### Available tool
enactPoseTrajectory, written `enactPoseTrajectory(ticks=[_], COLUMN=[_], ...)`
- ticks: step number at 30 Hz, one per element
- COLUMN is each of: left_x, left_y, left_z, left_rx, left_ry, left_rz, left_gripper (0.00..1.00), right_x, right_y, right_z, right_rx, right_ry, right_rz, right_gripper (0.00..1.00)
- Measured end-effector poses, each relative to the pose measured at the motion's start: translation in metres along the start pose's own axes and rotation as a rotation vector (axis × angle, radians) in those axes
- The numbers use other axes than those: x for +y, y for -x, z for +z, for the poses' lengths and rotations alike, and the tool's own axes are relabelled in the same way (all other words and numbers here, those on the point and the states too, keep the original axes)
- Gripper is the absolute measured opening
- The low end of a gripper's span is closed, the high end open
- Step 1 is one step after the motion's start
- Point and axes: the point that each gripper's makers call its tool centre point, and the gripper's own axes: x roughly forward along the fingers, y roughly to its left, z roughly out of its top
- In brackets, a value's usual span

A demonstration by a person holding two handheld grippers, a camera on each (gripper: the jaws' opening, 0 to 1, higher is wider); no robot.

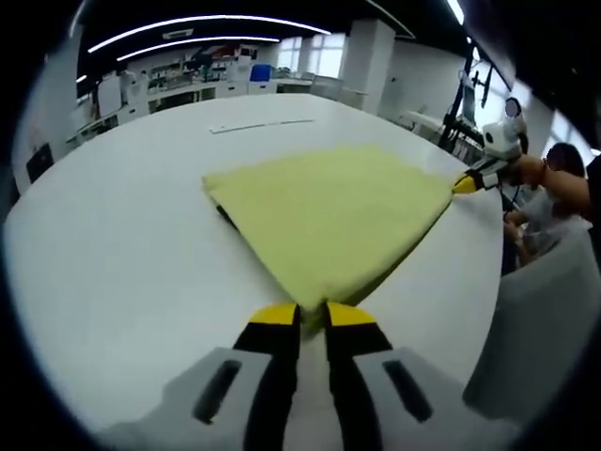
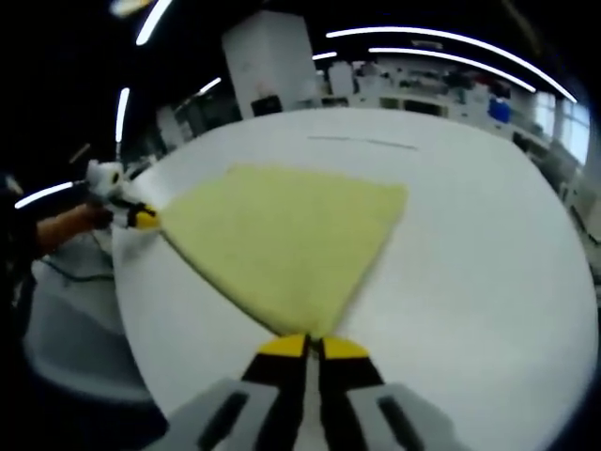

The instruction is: Fold the garment on the visible template until the final outline fits inside the template.

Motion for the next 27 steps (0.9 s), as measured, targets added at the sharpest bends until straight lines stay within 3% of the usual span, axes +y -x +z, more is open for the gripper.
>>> enactPoseTrajectory(ticks=[4,15,23,27], left_x=[0.001,0.004,-0.002,-0.004], left_y=[0.002,0.016,0.033,0.040], left_z=[0.005,0.021,0.040,0.046], left_rx=[-0.024,-0.081,-0.131,-0.134], left_ry=[0.013,0.053,0.070,0.056], left_rz=[0.011,0.023,0.030,0.036], left_gripper=[0.18,0.33,0.57,0.69], right_x=[0.000,0.013,0.024,0.030], right_y=[0.003,0.012,0.027,0.033], right_z=[0.008,0.033,0.059,0.067], right_rx=[-0.041,-0.107,-0.162,-0.171], right_ry=[-0.039,-0.026,0.010,0.026], right_rz=[0.006,0.024,0.025,0.030], right_gripper=[0.14,0.50,0.83,0.91])
